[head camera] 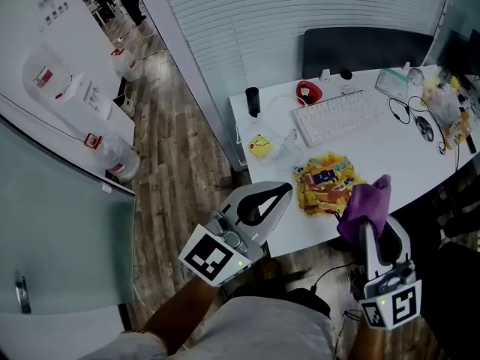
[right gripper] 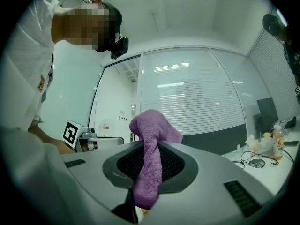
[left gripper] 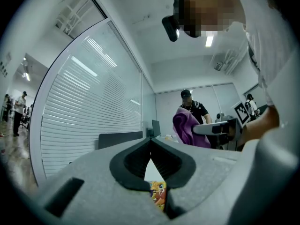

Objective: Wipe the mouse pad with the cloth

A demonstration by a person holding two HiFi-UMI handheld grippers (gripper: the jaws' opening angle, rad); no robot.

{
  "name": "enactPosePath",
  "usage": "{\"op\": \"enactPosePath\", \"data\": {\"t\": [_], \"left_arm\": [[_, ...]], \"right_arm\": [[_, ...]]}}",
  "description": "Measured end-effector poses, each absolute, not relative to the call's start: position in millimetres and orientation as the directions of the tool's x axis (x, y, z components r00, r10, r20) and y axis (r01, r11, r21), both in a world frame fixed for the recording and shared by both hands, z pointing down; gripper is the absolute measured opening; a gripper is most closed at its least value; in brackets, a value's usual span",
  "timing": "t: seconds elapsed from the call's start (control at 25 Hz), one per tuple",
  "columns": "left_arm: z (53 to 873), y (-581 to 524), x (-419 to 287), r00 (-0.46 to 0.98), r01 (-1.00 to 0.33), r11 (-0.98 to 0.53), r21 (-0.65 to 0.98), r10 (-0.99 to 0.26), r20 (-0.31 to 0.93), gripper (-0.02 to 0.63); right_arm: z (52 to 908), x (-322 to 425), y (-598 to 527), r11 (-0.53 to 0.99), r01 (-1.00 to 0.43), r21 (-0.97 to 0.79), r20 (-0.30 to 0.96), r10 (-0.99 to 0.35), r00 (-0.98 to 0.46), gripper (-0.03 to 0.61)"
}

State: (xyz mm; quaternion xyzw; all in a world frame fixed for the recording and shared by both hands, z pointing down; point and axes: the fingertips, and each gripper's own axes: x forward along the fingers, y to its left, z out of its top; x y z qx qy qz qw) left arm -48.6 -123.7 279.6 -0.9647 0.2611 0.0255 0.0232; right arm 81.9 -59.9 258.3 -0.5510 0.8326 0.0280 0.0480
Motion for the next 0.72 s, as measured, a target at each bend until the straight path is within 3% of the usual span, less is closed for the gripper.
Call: {"op": "enactPosePath", "data": {"t": [0.48, 0.72], "left_arm": [[318, -147, -26, 0.879, -0.475, -0.88, -0.025, -0.476, 0.044, 0.015], [357, -161, -3, 0.883, -0.433, -0.895, -0.102, -0.445, 0.152, 0.015]], "right_arm": [[280, 84, -106, 0.375, -0.926, 0.038, 0.038, -0.927, -0.374, 0.064], [307, 91, -136, 0.404, -0.914, 0.028, 0.165, -0.904, -0.395, 0.065]]}}
